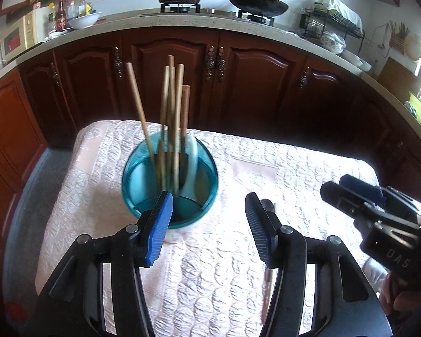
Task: Organize utensils
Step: 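Move both open tools back down toward the spoon on the cloth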
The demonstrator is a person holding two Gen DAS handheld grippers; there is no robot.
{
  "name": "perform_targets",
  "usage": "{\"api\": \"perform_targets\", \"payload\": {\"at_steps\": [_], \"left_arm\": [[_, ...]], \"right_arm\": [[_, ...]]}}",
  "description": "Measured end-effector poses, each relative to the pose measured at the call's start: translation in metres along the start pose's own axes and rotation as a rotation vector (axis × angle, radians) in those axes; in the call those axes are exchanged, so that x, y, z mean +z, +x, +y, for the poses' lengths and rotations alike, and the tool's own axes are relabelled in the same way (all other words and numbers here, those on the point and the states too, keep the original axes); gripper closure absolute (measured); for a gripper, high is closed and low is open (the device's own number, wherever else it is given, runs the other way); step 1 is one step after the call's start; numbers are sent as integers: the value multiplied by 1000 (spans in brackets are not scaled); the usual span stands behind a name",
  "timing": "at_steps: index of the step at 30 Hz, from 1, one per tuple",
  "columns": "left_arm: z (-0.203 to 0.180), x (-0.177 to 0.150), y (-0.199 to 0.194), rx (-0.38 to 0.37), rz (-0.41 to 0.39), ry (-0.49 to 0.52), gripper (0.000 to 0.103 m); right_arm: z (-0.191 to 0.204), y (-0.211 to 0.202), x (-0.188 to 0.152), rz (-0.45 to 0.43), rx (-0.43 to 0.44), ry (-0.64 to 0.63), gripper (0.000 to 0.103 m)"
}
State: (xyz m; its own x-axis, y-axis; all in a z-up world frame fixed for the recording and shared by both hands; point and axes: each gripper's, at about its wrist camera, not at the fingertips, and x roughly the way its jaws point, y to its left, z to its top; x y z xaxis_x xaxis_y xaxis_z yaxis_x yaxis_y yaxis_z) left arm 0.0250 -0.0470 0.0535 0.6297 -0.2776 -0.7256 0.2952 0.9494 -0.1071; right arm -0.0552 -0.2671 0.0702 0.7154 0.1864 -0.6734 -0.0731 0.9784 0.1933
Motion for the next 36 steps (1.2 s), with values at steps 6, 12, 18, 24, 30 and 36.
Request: {"api": "perform_targets", "payload": {"at_steps": [6,12,18,24,30,36], "left_arm": [[-12,-5,1,-5,2,18,50],[-22,-8,2,-8,5,32,50],[-25,-14,8,-23,29,30,50],[-24,-28,23,-29,71,31,49],[-23,-42,40,-26,124,32,49],[-25,-50,55,-18,160,50,49]], "right_arm": [[-22,-7,-16,13,-19,43,59],[-38,-12,-26,21,-36,68,59],[-52,-9,-35,45,-54,90,59],[-74,21,-53,124,-42,137,59],[-89,81,-71,248,11,174,65],[-90,131,-75,326,53,234,71]]}}
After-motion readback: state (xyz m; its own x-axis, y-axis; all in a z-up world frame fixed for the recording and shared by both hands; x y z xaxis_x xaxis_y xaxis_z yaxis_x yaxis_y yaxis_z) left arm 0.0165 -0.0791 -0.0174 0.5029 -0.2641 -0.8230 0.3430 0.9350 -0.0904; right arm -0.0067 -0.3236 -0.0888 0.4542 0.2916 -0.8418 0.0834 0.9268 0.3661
